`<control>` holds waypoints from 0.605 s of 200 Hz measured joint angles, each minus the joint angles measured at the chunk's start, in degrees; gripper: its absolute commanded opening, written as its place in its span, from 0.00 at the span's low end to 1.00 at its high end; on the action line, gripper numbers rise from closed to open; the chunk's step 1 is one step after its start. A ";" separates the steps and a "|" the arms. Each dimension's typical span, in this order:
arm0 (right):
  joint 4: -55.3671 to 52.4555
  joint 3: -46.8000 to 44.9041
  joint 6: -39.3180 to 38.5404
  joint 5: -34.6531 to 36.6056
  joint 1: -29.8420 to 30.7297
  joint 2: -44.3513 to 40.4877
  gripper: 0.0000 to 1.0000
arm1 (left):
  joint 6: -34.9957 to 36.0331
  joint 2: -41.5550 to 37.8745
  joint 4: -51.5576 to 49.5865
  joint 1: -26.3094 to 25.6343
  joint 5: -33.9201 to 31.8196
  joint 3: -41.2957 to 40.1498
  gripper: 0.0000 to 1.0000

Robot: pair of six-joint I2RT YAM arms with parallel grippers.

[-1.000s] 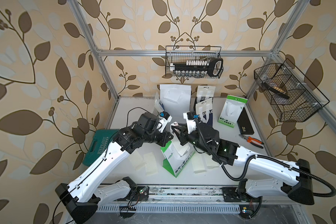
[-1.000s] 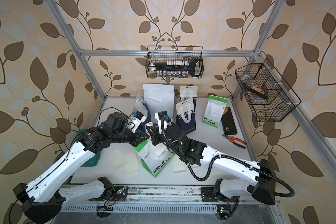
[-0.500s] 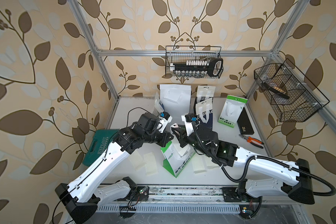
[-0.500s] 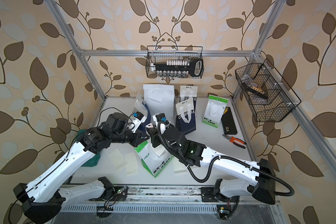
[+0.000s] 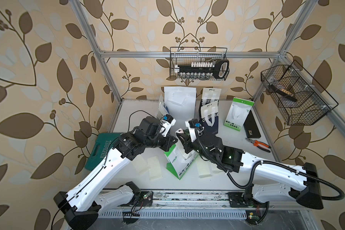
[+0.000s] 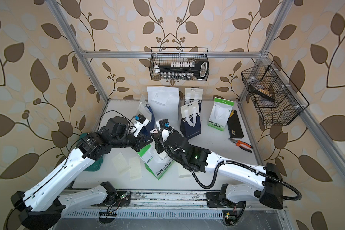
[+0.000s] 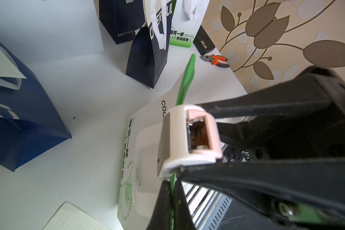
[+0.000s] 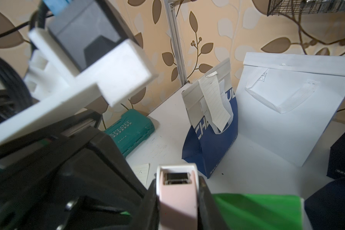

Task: Staple the receipts to the bags
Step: Place the stapler in the takeout bag.

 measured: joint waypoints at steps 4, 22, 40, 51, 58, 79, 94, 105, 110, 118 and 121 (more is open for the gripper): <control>-0.02 0.00 0.00 0.04 0.04 0.00 0.00 | 0.15 -0.13 0.13 0.00 0.02 -0.13 0.00; -0.55 0.00 0.00 0.33 0.39 0.00 0.08 | 0.83 -0.72 0.52 0.00 0.26 -0.96 0.00; -1.68 0.00 -0.02 0.57 1.09 0.00 0.37 | 1.73 -1.16 0.37 0.00 0.55 -1.55 0.00; -2.34 0.00 0.11 0.52 1.44 -0.09 0.48 | 2.51 -1.29 0.22 -0.02 0.81 -1.70 0.00; -3.17 0.00 0.09 0.46 1.64 -0.35 0.50 | 2.95 -1.38 0.28 0.00 0.83 -1.81 0.00; -6.60 0.00 -0.26 0.02 1.90 -2.62 0.59 | 4.37 -1.79 0.35 0.02 0.98 -2.21 0.00; -8.79 -0.04 -0.33 -0.79 2.25 -5.60 0.63 | 5.60 -2.29 0.68 0.02 1.51 -2.45 0.00; -10.34 -0.04 -0.17 -1.42 2.43 -8.76 0.74 | 6.78 -2.84 0.79 0.02 1.90 -2.49 0.00; -11.06 -0.02 -0.50 -1.84 2.43 -10.19 0.75 | 7.19 -3.13 0.85 0.02 2.08 -2.49 0.00; -12.70 0.20 -0.96 -2.97 2.25 -12.52 0.76 | 8.33 -3.63 0.90 0.02 2.56 -2.49 0.00; -13.46 0.44 -1.33 -3.41 2.12 -13.16 0.78 | 8.63 -3.80 0.90 0.02 2.82 -2.49 0.00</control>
